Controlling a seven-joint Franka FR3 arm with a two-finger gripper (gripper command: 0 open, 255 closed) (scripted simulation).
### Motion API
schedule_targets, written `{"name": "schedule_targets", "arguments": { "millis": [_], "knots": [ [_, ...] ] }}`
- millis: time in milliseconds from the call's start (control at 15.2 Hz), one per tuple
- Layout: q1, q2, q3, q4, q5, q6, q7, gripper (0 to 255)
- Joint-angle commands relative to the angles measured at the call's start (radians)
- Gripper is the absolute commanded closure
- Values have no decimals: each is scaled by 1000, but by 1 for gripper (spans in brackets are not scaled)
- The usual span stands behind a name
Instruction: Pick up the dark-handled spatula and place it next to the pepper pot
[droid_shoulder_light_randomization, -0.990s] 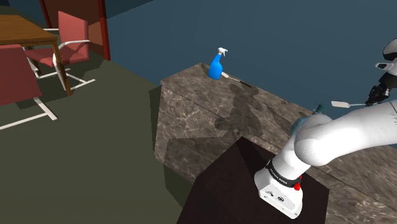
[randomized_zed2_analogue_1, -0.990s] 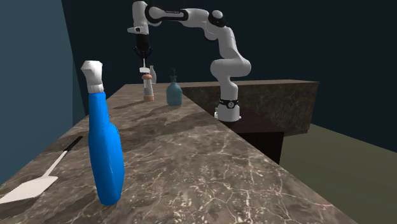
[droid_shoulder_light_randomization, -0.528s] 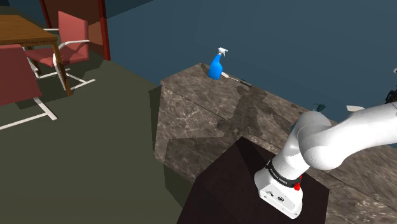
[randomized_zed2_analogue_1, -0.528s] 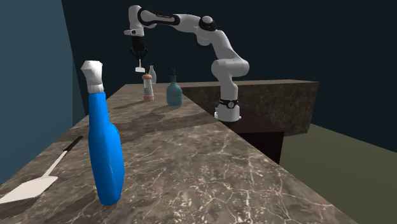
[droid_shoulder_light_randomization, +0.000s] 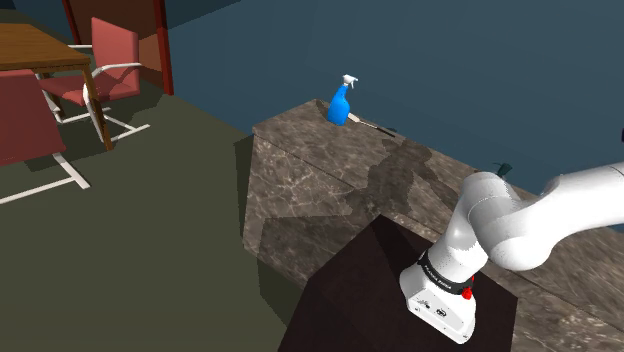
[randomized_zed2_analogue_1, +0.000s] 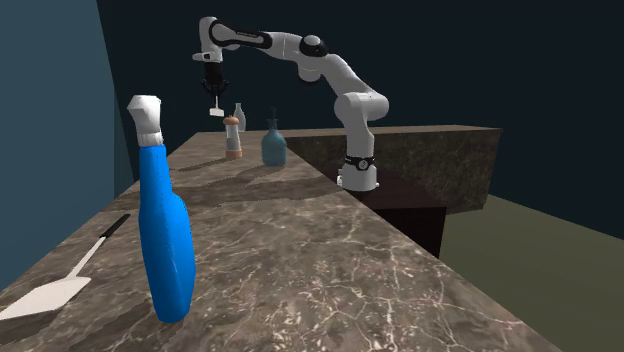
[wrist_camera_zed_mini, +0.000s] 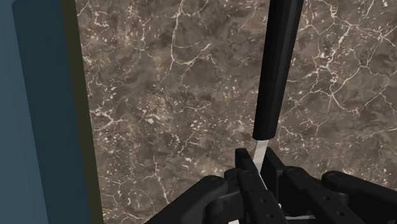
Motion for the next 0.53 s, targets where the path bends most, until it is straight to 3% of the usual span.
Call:
{"name": "schedule_targets", "arguments": {
  "millis": [0,462],
  "knots": [
    [-16,-4,2,-32,-1,23,9,255],
    [-77,-16,8,-154,-8,110,44,255]
  ]
}}
